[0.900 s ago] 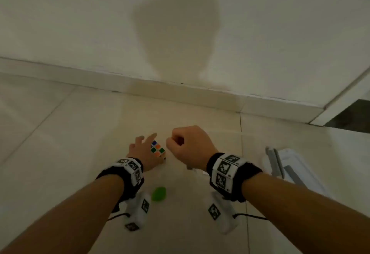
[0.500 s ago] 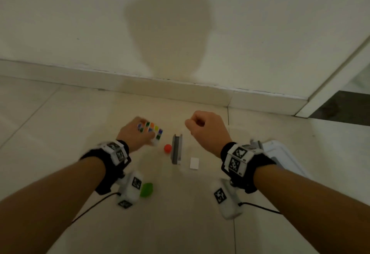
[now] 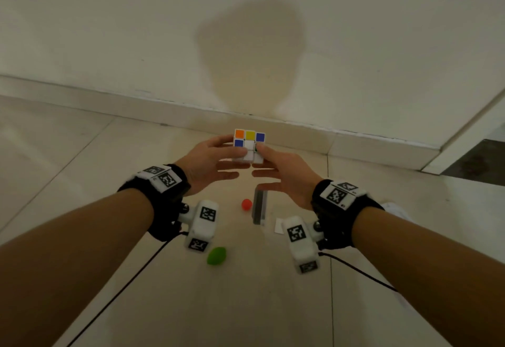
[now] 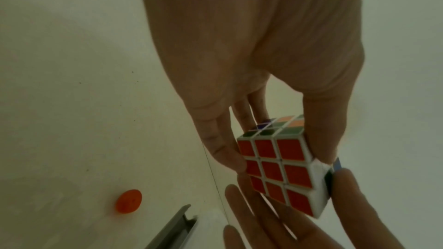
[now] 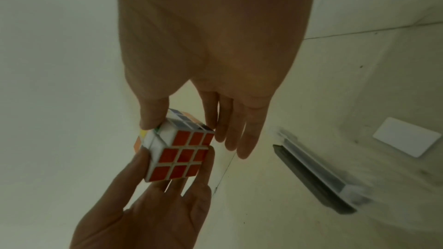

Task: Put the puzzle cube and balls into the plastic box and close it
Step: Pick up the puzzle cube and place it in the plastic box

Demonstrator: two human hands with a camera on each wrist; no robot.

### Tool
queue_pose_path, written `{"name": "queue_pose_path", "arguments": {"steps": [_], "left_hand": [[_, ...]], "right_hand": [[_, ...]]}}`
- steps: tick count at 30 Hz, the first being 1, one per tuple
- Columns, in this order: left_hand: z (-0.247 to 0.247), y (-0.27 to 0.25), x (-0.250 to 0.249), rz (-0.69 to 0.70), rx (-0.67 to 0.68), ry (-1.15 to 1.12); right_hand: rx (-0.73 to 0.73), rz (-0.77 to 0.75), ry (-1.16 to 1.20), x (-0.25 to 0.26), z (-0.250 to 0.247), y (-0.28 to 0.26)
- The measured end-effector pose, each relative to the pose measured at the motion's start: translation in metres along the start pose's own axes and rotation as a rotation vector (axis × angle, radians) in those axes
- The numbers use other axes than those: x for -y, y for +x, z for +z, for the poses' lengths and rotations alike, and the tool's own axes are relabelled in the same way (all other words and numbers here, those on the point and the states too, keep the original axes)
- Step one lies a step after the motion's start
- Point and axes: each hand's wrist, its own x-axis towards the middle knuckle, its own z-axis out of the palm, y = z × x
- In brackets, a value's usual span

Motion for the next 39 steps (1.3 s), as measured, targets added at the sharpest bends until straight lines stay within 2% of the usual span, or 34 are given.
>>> {"name": "queue_pose_path", "arguments": {"steps": [8,20,23,25,27,30,33,35,39], "left_hand": [[0.011,-0.001,0.003,0.034,-0.014,0.008],[0.033,0.01,0.003,-0.026,0.086,0.015],[0.041,0.011,0.006,-0.092,0.014,0.087],[0.045,0.012,0.013,-0.146,-0.109,0.164],[0.045,0.012,0.02,-0.231,-0.169,0.271],[0.048,0.008,0.029,-0.375,-0.113,0.335],[0.052,0.006,0.036,-0.425,-0.044,0.381],[0.056,0.007,0.04,-0.434,-0.021,0.397],[0.058,0.009,0.043,-0.452,-0.02,0.415]], "right_hand": [[-0.054,0.003,0.0,-0.008,-0.009,0.002],[-0.071,-0.091,0.089,-0.011,-0.038,0.0],[-0.132,-0.095,0.041,-0.006,-0.056,0.001],[-0.148,-0.087,-0.073,-0.005,-0.072,0.002],[-0.102,-0.058,-0.262,-0.008,-0.087,0.003],[0.046,0.022,-0.727,-0.018,-0.097,0.001],[0.127,0.05,-1.223,-0.029,-0.091,0.001],[0.139,0.035,-1.343,-0.038,-0.084,0.003],[0.109,-0.001,-1.392,-0.053,-0.072,0.013]]}}
